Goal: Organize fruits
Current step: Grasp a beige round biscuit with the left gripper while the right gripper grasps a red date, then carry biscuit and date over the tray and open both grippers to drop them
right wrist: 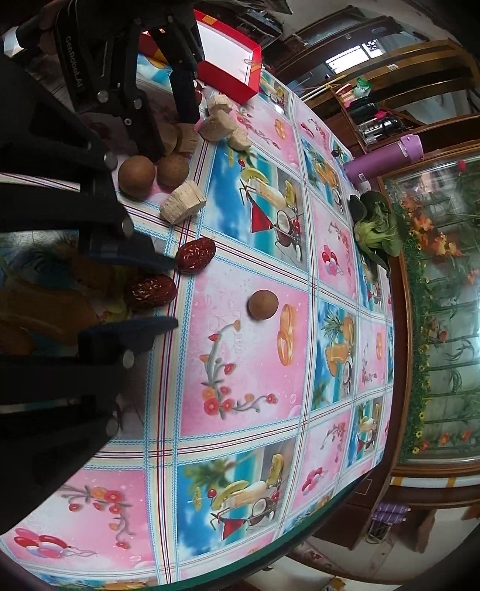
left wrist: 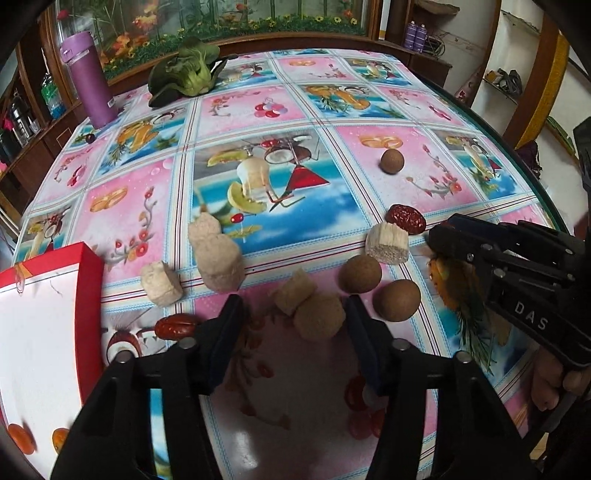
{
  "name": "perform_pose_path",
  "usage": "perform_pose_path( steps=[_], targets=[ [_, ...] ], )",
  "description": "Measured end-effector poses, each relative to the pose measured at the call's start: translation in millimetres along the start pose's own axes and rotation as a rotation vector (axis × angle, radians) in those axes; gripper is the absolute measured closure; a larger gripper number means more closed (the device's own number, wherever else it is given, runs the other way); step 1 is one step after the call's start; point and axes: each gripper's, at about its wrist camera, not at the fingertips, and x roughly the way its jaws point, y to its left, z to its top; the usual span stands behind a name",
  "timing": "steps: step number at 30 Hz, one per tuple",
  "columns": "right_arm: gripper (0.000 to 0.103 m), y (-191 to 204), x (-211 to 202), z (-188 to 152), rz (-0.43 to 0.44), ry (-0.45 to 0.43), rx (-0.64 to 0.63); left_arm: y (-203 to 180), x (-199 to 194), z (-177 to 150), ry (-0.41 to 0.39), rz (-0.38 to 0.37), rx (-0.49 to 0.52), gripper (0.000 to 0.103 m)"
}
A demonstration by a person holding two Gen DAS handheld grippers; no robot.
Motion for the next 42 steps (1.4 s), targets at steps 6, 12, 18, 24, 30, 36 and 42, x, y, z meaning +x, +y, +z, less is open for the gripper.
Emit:
perform_pose_path(
  steps=[6, 12, 18, 24, 30, 36, 42],
  targets=[
    [0.086, -1, -2, -2, 0.007, 0.002, 0.015, 6, -5, -4, -0.012, -0.017, -0.007, 0.074],
    [0.086, 4, -15, -3, 0.055, -0.02, 0.045, 14, -18, -15, -0.02, -0.055, -0.04, 0.075],
    [0.086, 37, -36, 4, 0.108, -0.061, -0.007, 33, -55, -30, -0.092, -0.05, -0.085, 0.075],
    [0.086, 101, -31, 11, 0.208, -0.027, -0.088, 72, -107, -53, -0.198, 0.039, -0.151, 0.075],
    [0.086, 182, -14, 20, 0.315, -0.008, -0.191, 139, -136, -79, -0.235, 0.191, -0.259, 0.074],
    [0.087, 248, 22, 35, 0.399, 0.062, -0.227, 213, -128, -91, -0.156, 0.326, -0.341, 0.074],
    [0.087, 289, 51, 37, 0.395, 0.095, -0.253, 245, -101, -97, -0.075, 0.334, -0.381, 0.074]
  ],
)
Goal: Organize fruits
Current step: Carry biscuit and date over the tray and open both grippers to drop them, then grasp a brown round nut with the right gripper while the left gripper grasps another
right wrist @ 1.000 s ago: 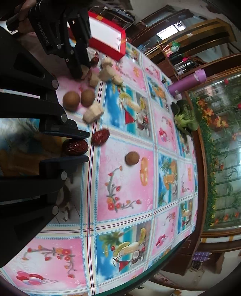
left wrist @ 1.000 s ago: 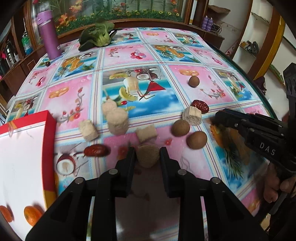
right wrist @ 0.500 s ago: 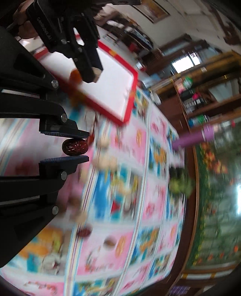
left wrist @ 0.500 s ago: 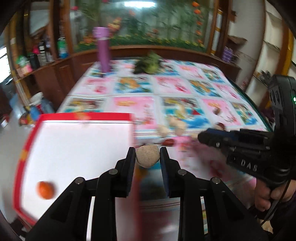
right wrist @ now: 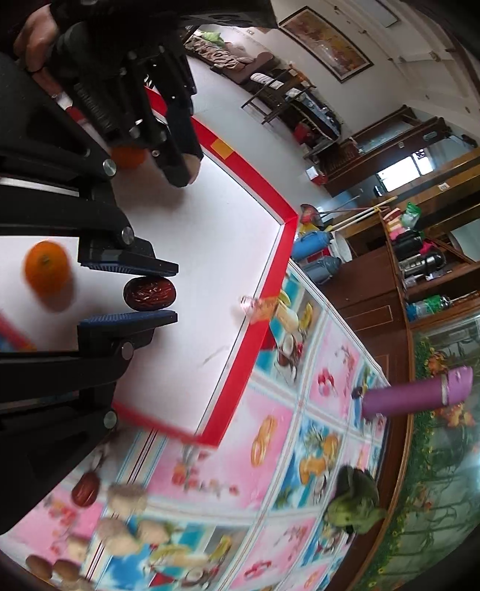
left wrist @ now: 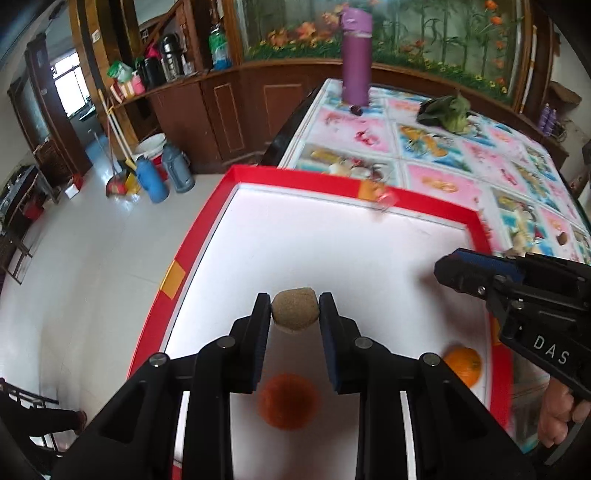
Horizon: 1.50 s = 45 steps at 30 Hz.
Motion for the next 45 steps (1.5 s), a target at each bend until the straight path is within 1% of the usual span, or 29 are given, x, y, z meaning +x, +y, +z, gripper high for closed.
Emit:
perform_pose_path(
  steps=[5, 11, 13, 14, 15, 16, 18, 21, 23, 27, 31, 34, 38, 40, 45],
  targets=[
    [0.087, 5, 16, 4, -0.007, 0.045, 0.001, 4, 10, 0, 0.023, -0.002, -0.007, 0.074],
    [0.086, 1, 25, 6, -0.028, 0.094, 0.027, 10, 19, 0, 0.05, 0.044, -0.028, 0.073],
    [0.085, 3, 24, 7, -0.029, 0.111, 0.022, 12, 20, 0, 0.056, 0.072, -0.034, 0.061],
    [0.083, 4, 20, 6, -0.031, 0.108, 0.02, 12, 18, 0, 0.047, 0.086, -0.037, 0.05],
    [0.081, 5, 18, 6, -0.028, 0.1, 0.021, 12, 14, -1, 0.029, 0.104, -0.036, 0.042],
    [0.08, 4, 10, 6, -0.018, 0.076, 0.023, 11, 9, -1, 0.009, 0.122, -0.032, 0.04],
    [0.077, 1, 0, 5, -0.01, 0.044, 0.028, 8, -1, -1, -0.024, 0.146, -0.026, 0.033],
    [0.076, -5, -19, 2, -0.01, -0.004, 0.041, 2, -15, -2, -0.064, 0.157, -0.023, 0.024],
    [0.075, -10, -34, -2, -0.013, -0.029, 0.047, -6, -25, -2, -0.09, 0.16, -0.008, 0.021],
    [0.073, -19, -57, -10, -0.036, -0.073, 0.055, -27, -46, -4, -0.142, 0.157, 0.033, 0.019],
    [0.071, -36, -84, -20, -0.06, -0.114, 0.076, -52, -59, -4, -0.17, 0.126, 0.074, 0.019],
    [0.069, -53, -106, -30, -0.095, -0.146, 0.093, -72, -66, -3, -0.181, 0.104, 0.108, 0.019],
    [0.068, -85, -135, -48, -0.153, -0.186, 0.125, -96, -67, -6, -0.174, 0.069, 0.151, 0.019],
    [0.068, -104, -150, -59, -0.207, -0.205, 0.142, -108, -65, -8, -0.162, 0.051, 0.172, 0.019],
    [0.067, -147, -172, -85, -0.302, -0.206, 0.184, -141, -56, -13, -0.114, -0.011, 0.224, 0.019]
  ],
)
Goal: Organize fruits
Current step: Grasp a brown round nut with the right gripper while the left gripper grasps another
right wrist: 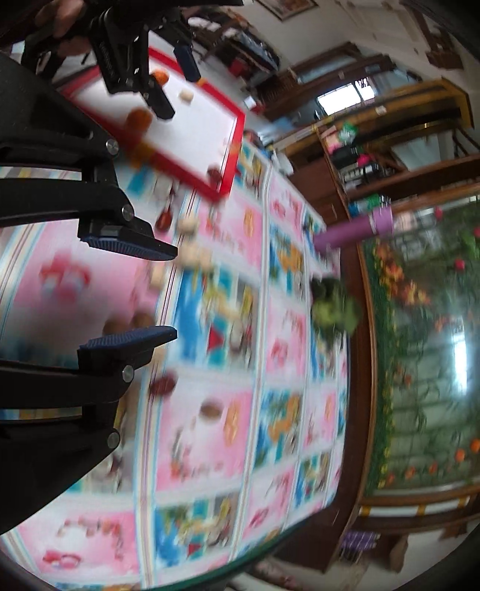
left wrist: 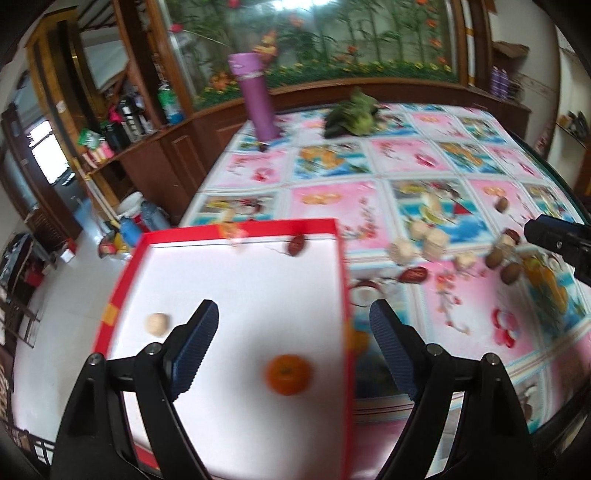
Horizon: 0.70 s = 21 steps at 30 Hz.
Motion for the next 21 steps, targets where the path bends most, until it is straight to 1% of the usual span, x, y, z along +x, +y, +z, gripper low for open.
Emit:
perform_pose_path(
  steps=[2, 5, 7, 9, 11, 14, 16, 21],
  targets=[
    [0.067, -22, -2, -7, -0.031, 0.015, 0.025, -16, 3, 1, 0.014, -0.041, 0.033, 0.019],
    [0.067, -46, 1, -16, -0.053, 0.047, 0.056, -33, 8, 2, 0.041, -0.092, 0.054, 0.019],
    [0.067, -55, 1, -23, -0.052, 0.064, 0.065, -43, 12, 3, 0.063, -0.123, 0.057, 0.019],
    [0.067, -60, 4, -29, -0.028, 0.086, 0.074, -52, 15, 3, 0.075, -0.155, 0.065, 0.019],
    [0.067, -58, 7, -33, -0.006, 0.095, 0.067, -63, 17, 4, 0.082, -0.174, 0.086, 0.019],
    [0.067, -51, 16, -33, 0.043, 0.111, 0.058, -73, 19, 5, 0.084, -0.175, 0.115, 0.019],
    [0.067, -46, 22, -32, 0.066, 0.123, 0.051, -75, 21, 5, 0.092, -0.178, 0.115, 0.019],
    [0.068, -31, 40, -28, 0.072, 0.15, 0.018, -76, 25, 9, 0.102, -0.183, 0.112, 0.019]
  ],
)
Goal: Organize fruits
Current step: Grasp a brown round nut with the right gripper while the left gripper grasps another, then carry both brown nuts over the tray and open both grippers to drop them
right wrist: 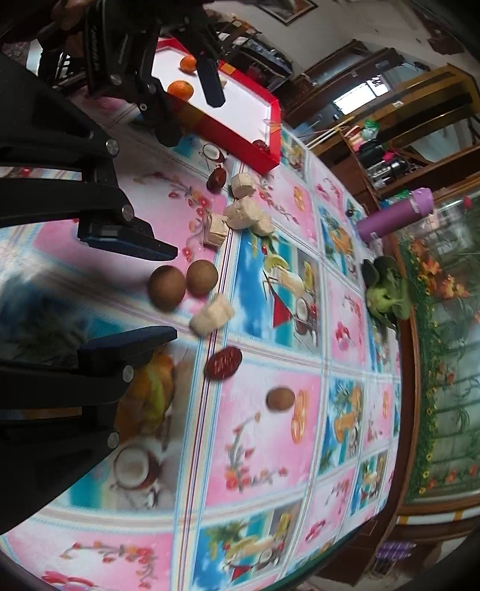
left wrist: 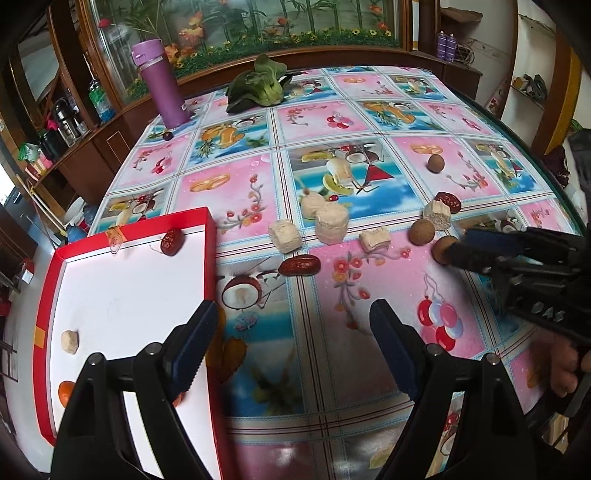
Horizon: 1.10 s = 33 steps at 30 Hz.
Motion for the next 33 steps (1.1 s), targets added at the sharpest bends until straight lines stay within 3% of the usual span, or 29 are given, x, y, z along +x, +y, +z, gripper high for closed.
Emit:
perform_pose_path(
  steps=[2, 3, 7, 14, 20, 25, 27, 33],
  targets=[
    [0.071, 3, 7, 1, -0.007, 0.012, -0.009, -1, 1, 3, -0.002, -0.018, 0.004, 0.019],
    [0.078, 4, 9, 1, -0.014, 0.015, -0.015, -3, 1, 4, -0.006, -0.026, 0.011, 0.019],
    [0.078, 5, 6, -2, -0.043, 0.0, -0.057, -16, 5, 14, -0.014, -0.079, 0.057, 0.019],
    [0.077, -43, -14, -7, -0.093, -0.024, 0.046, -51, 20, 43, -0.03, -0.22, 0.185, 0.02],
    [0.077, -53, -21, -9, -0.094, -0.031, 0.06, -75, 47, 62, 0.007, -0.307, 0.281, 0.043],
    [0.077, -53, -19, -8, -0.073, -0.026, 0.063, -78, 63, 60, 0.044, -0.331, 0.306, 0.055],
    [0.077, -53, -19, -8, -0.071, -0.028, 0.063, -80, 66, 59, 0.051, -0.343, 0.314, 0.066],
    [0.077, -53, -18, -7, -0.068, -0.029, 0.064, -84, 65, 57, 0.038, -0.36, 0.334, 0.074]
  ],
)
